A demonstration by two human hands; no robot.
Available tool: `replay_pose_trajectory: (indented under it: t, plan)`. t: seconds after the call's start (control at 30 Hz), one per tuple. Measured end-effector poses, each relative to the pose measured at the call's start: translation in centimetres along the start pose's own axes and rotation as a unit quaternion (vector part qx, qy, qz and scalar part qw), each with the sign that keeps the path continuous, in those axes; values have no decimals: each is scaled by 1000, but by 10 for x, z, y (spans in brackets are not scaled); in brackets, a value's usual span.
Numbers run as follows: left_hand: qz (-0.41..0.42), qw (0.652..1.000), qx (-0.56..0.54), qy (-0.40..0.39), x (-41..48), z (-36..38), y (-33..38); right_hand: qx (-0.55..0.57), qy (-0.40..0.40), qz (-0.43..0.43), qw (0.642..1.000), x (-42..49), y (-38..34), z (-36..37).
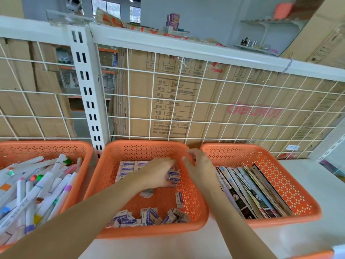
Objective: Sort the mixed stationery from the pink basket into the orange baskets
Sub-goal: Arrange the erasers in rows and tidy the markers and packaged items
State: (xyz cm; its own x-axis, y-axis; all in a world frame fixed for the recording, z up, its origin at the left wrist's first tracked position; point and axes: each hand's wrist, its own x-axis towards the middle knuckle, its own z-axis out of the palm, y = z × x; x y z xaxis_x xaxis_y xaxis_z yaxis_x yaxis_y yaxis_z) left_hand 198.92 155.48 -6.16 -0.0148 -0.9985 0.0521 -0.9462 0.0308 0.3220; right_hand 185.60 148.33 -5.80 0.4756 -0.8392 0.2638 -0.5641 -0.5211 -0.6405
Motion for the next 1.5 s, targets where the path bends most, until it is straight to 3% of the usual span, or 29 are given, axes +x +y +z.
replay_pose_trajectory:
  t: [0.43, 0.67, 0.8, 1.0, 1.1, 1.17, 1.23, 1.33, 1.4, 1.5]
  plan:
    - [19, 992, 121, 22, 8, 15, -10, 3, 25, -19, 1000, -5, 3, 3]
    - [86, 983, 165, 8, 20, 25, -7, 3, 32, -15, 999, -5, 3, 5]
    - [52, 988, 143, -30, 23, 28, -11, 0, 28, -16, 999, -5, 4, 6]
    - [58, 988, 138, -26, 24, 31, -16, -4, 29, -20, 999, -5, 4, 5]
    - [31, 997, 65, -21, 17, 18, -19, 9, 43, -39, 998, -6, 1, 2]
    - [-4, 999, -23, 29, 10, 3, -22, 30, 40, -56, 997, -6, -5, -1]
    - [-85, 977, -153, 118, -2, -11, -28, 88, -40, -11, 995, -2, -15, -2]
    - [-284, 877, -344, 181, -26, -21, -42, 89, -210, 76, 971, 6, -28, 9]
    - [-372, 818, -409, 159, -38, -20, -56, 39, -256, 100, 961, 7, -35, 15]
    - [-443, 764, -458, 98, -52, -14, -63, -20, -322, 82, 943, 9, -39, 14]
